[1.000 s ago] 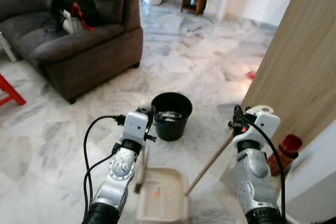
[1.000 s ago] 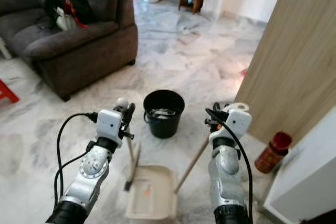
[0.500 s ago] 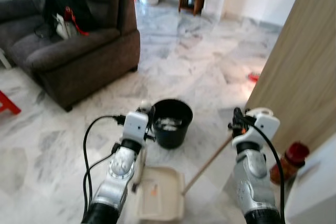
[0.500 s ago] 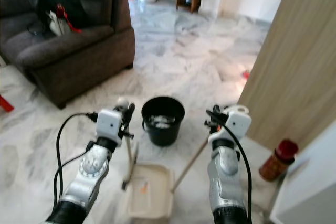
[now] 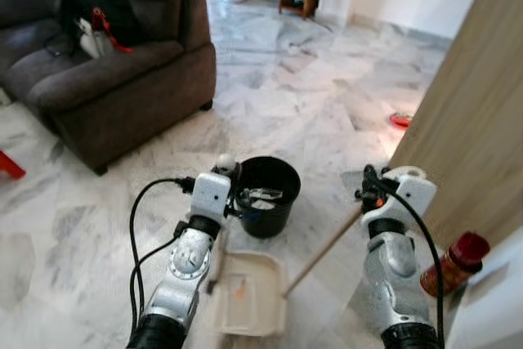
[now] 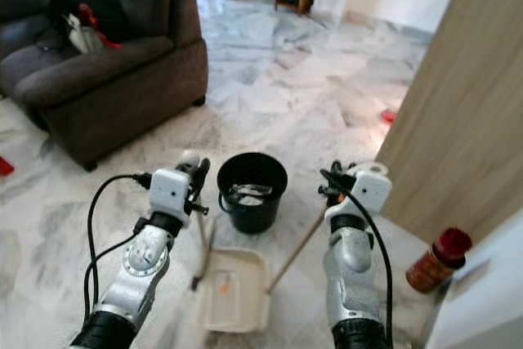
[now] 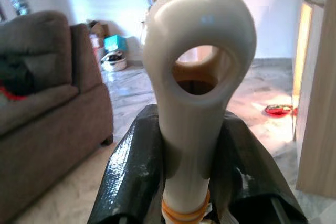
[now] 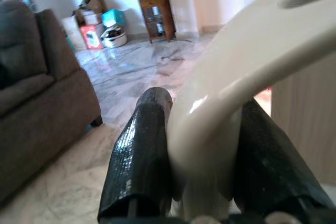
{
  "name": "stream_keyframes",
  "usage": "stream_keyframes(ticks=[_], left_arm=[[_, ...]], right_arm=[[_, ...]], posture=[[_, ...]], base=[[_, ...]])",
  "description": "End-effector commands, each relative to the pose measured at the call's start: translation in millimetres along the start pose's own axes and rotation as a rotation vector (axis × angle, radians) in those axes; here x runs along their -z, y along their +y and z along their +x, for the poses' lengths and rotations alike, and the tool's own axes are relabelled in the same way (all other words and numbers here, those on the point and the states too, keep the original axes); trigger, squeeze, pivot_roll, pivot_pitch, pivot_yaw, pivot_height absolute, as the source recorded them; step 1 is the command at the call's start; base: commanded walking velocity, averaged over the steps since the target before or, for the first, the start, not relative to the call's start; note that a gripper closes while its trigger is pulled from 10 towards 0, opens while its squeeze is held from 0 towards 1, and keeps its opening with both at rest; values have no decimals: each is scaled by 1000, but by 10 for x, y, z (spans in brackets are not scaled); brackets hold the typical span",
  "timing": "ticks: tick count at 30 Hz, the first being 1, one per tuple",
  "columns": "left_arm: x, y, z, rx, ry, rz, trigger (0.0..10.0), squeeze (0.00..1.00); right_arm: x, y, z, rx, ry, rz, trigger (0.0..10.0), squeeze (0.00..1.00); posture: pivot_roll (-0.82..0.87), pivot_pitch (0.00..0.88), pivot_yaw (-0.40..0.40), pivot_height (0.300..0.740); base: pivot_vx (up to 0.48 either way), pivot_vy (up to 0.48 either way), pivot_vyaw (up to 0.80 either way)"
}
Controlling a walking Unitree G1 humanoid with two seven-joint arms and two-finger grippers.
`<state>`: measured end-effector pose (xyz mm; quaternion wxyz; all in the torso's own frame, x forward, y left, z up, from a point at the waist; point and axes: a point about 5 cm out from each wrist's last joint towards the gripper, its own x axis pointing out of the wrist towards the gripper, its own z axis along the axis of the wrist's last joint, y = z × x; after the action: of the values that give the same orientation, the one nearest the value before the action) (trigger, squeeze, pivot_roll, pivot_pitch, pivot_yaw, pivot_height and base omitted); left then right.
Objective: Sweep floor
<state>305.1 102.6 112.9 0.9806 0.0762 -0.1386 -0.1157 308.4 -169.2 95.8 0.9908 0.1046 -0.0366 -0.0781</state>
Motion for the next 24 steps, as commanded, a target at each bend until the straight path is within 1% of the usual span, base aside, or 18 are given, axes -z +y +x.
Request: stream_keyframes(ticks=[1, 9, 10, 14, 15, 17, 18, 20, 22, 24], left_arm=[[-99, 54, 35, -8, -56, 15, 10000, 0], [-109, 67, 23, -12, -64, 18, 10000, 0], [-111, 66, 15, -9, -65, 20, 10000, 0], [-108, 61, 0, -3, -64, 24, 10000, 0], [-103, 55, -11, 1, -63, 26, 10000, 0], [-98, 50, -18, 3, -61, 27, 10000, 0], [-97, 46, -22, 6, -60, 28, 10000, 0], [-97, 44, -22, 7, -61, 28, 10000, 0], [-97, 44, -19, 8, -60, 29, 10000, 0], [-99, 42, -18, 11, -61, 30, 10000, 0]], right_arm=[[-114, 83, 40, -3, -57, 38, 10000, 0], [-169, -6, 82, 40, -82, 16, 10000, 0], [-195, -34, 88, 59, -99, -3, 10000, 0], [-234, -68, 95, 79, -126, -27, 10000, 0], [-271, -109, 99, 114, -149, -43, 10000, 0], [-297, -143, 102, 143, -165, -51, 10000, 0], [-341, -208, 103, 200, -191, -63, 10000, 0], [-385, -276, 112, 248, -208, -76, 10000, 0], [-426, -345, 127, 287, -222, -83, 10000, 0], [-449, -379, 138, 293, -231, -90, 10000, 0]], posture=[[14, 0, -22, 740], [16, 0, -21, 740], [15, 0, -20, 740], [17, 0, -20, 740], [15, 0, -19, 740], [15, 0, -19, 740], [15, 0, -19, 740], [20, 0, -20, 740], [19, 0, -19, 740], [19, 0, -19, 740]], base=[[0, 0, 0], [0, 0, 0], [0, 0, 0], [0, 0, 0], [0, 0, 0], [0, 0, 0], [0, 0, 0], [0, 0, 0], [0, 0, 0], [0, 0, 0]])
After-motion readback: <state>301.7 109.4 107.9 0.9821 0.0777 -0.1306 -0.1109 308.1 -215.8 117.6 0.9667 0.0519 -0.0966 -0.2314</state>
